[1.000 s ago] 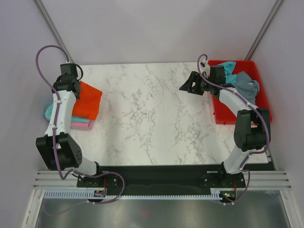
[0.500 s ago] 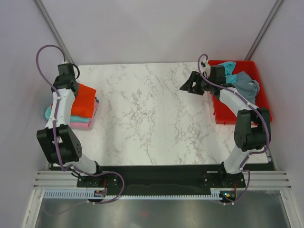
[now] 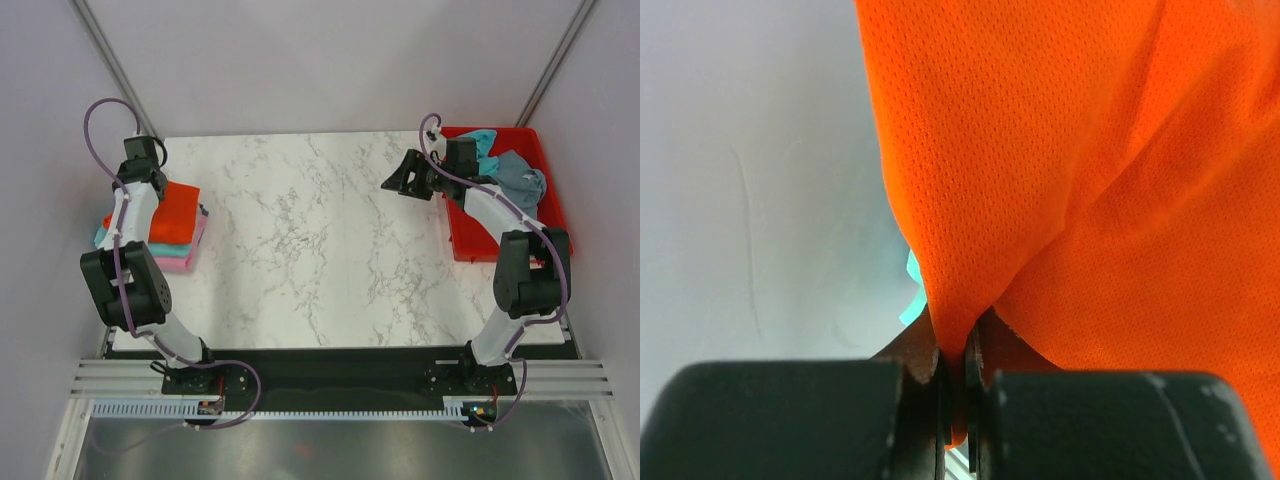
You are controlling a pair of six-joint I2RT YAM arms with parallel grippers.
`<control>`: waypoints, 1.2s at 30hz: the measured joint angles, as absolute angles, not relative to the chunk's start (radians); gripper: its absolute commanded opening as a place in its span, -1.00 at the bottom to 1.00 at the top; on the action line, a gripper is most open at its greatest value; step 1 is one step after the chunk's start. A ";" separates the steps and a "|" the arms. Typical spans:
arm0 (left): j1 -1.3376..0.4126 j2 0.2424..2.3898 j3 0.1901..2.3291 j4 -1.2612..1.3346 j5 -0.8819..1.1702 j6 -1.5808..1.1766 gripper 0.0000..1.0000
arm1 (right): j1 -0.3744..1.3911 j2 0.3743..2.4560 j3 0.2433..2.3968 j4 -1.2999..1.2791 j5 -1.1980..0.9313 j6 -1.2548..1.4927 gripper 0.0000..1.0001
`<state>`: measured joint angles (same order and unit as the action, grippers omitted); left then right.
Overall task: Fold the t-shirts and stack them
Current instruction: Neatly place the folded tshirt to the corner
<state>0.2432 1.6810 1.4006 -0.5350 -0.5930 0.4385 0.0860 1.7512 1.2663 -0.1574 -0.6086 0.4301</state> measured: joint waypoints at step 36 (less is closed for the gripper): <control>0.086 1.500 1.429 -0.540 -0.332 0.307 0.99 | 0.078 1.718 1.284 -0.228 -0.510 0.319 0.75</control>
